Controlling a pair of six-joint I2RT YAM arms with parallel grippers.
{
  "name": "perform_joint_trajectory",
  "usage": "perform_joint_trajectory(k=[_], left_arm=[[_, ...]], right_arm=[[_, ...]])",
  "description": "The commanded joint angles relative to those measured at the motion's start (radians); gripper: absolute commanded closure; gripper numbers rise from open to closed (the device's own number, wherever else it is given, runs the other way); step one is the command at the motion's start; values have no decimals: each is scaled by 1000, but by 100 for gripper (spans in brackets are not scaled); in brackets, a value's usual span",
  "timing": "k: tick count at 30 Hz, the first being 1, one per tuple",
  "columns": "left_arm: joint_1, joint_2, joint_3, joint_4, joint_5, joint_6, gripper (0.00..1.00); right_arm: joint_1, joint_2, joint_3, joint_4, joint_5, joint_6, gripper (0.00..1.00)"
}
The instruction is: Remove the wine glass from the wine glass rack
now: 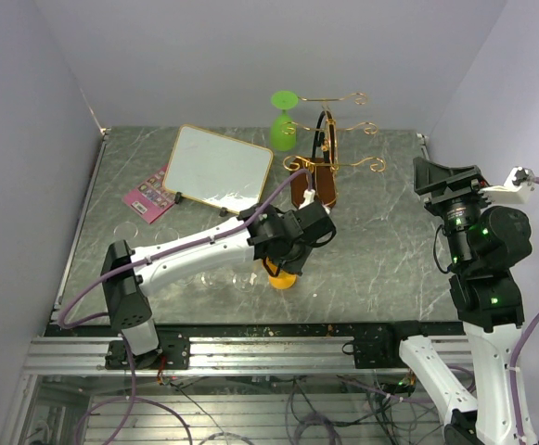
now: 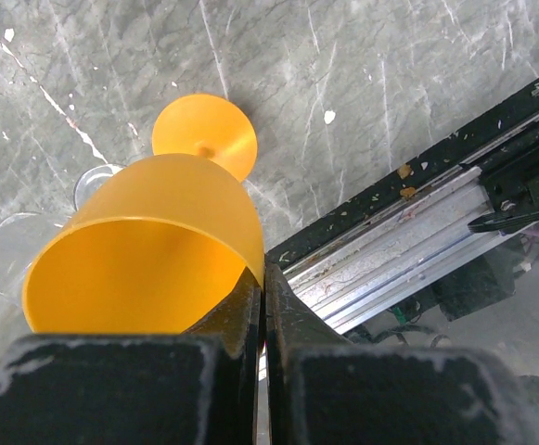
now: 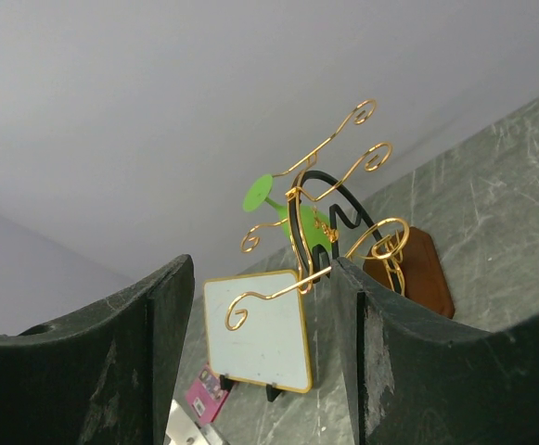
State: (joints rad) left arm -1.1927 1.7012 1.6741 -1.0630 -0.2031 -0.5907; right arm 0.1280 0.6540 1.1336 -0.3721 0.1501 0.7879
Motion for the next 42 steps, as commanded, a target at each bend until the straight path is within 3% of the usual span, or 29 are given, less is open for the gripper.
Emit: perform_joint_trajectory(k=[1, 22, 35, 42], left_arm=[[-2, 11, -5, -9, -19, 8, 93], [-1, 74, -22, -35, -27, 16, 90], [-1, 79, -12, -48, -59, 23, 75], [-1, 37, 33, -40, -73, 40, 56]], right_arm=[[1, -4, 12, -1, 22, -6, 41], [2, -1, 7, -4, 26, -10, 40], [2, -7, -3, -11, 40, -22, 41], [2, -8, -1, -2, 41, -42, 41]])
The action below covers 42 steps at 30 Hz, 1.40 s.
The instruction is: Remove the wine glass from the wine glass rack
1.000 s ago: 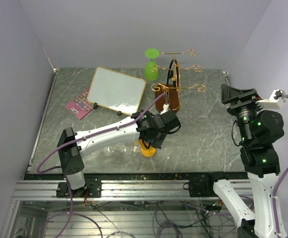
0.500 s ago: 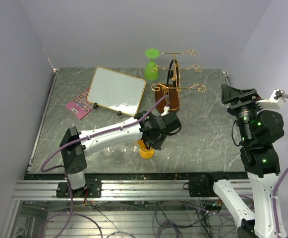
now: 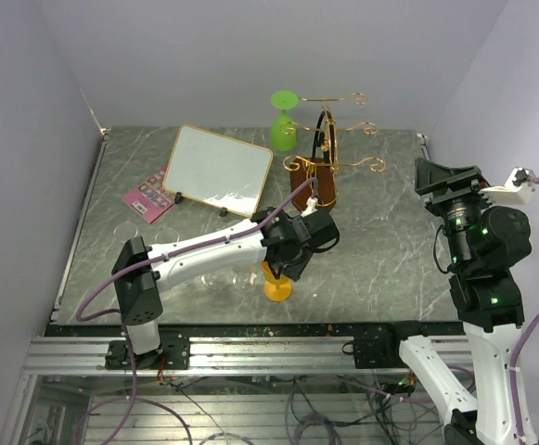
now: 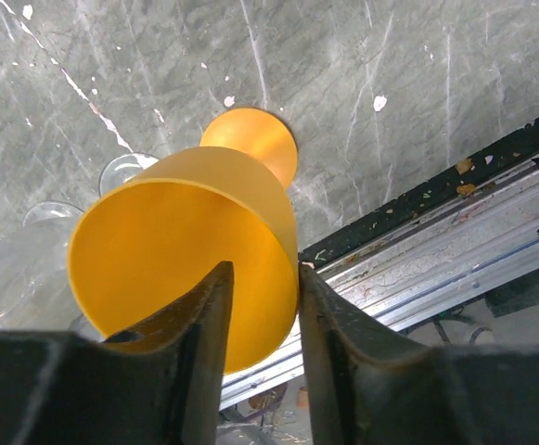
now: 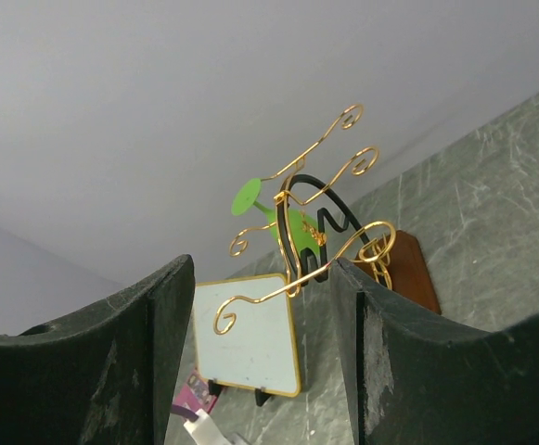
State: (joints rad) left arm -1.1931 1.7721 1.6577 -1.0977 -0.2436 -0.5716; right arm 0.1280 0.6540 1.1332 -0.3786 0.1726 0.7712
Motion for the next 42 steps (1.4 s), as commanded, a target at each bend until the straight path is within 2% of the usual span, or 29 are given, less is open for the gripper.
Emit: perform_joint_trajectory(k=[1, 6, 15, 18, 22, 25, 34, 42], left_arm=[[-1, -44, 66, -2, -38, 26, 53], [2, -106, 113, 12, -62, 40, 45], [107, -304, 13, 214, 49, 52, 26], [112, -383, -12, 276, 36, 69, 16], [116, -460, -36, 316, 2, 78, 10], [116, -519, -59, 333, -46, 68, 8], [117, -689, -146, 374, -159, 40, 4], [118, -723, -168, 349, -161, 19, 4]], right_arm=[[2, -6, -1, 3, 21, -30, 41], [2, 3, -3, -27, 36, -63, 39], [2, 48, 21, -94, 64, -75, 13], [1, 83, 33, -98, 76, -90, 1], [2, 151, 46, -62, 109, -172, 0], [1, 240, 112, -54, 70, -227, 0], [22, 567, 342, 69, -247, -215, 0], [235, 882, 625, 20, -129, -230, 5]])
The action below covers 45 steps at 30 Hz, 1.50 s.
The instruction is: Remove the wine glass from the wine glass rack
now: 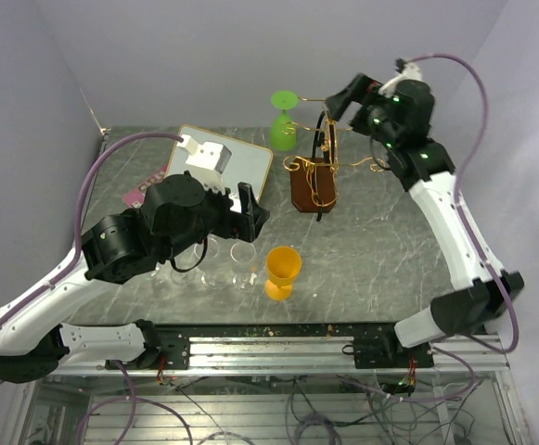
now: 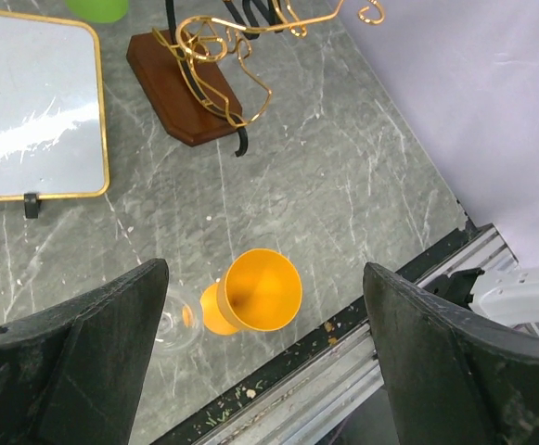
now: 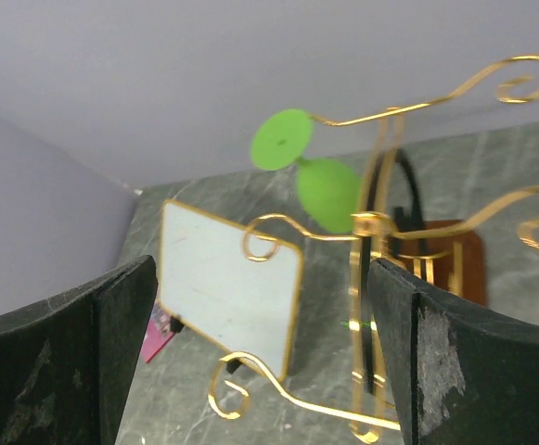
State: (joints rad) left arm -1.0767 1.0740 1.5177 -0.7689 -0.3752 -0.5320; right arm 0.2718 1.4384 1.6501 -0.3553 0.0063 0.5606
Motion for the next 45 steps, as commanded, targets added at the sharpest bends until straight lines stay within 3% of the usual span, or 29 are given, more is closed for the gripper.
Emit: perform_joint_trajectory(k=[1, 12, 16, 22, 31, 45], left_arm=[[1, -34, -35, 21, -31, -25, 4], [1, -93, -80, 2, -31, -47, 4], [1, -111, -93, -7, -31, -54, 4], [2, -139, -105, -24, -44, -57, 4], [1, -151, -113, -30, -50, -58, 4], [1, -157, -114, -36, -53, -66, 4]], right_arm=[[108, 133, 142, -14, 49, -17, 6], [250, 509, 530, -153, 320, -32, 21], [253, 601, 598, -140, 365, -58, 24], [252, 706, 663, -105, 414, -146, 41], [241, 783, 734, -61, 472, -219, 40], [187, 888, 835, -19, 379, -186, 44]])
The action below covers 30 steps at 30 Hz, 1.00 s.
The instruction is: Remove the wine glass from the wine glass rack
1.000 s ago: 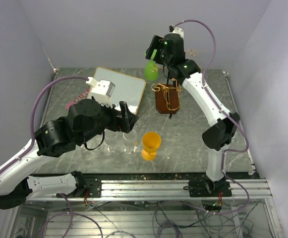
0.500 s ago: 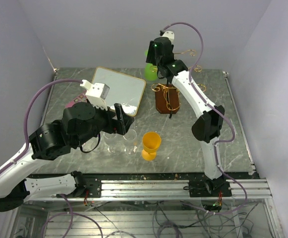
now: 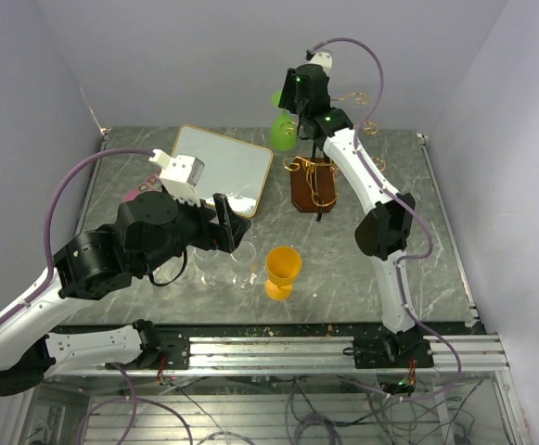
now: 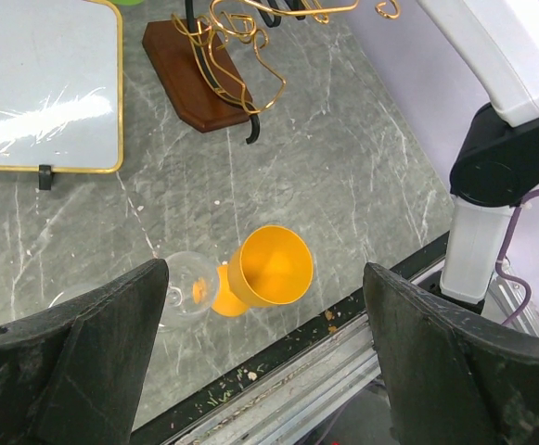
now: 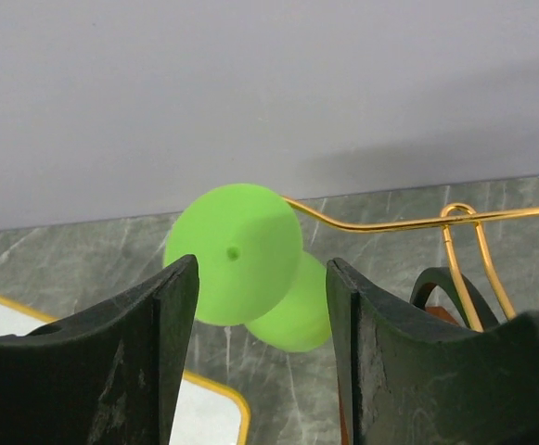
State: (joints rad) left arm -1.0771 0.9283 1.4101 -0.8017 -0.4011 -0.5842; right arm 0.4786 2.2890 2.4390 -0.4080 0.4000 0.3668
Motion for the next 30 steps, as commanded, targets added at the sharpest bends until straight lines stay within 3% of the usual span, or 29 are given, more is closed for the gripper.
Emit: perform_joint_trajectory(k=[1, 20, 30], left_arm=[[2, -12, -7, -3, -29, -14, 4], [2, 7, -1, 5, -32, 1, 4], [2, 9, 5, 3, -33, 4, 4]], right_arm=[[-21, 42, 51, 33, -9, 5, 44], [-40, 101, 47, 69, -60, 42, 48], [-52, 114, 48, 82, -95, 84, 60]])
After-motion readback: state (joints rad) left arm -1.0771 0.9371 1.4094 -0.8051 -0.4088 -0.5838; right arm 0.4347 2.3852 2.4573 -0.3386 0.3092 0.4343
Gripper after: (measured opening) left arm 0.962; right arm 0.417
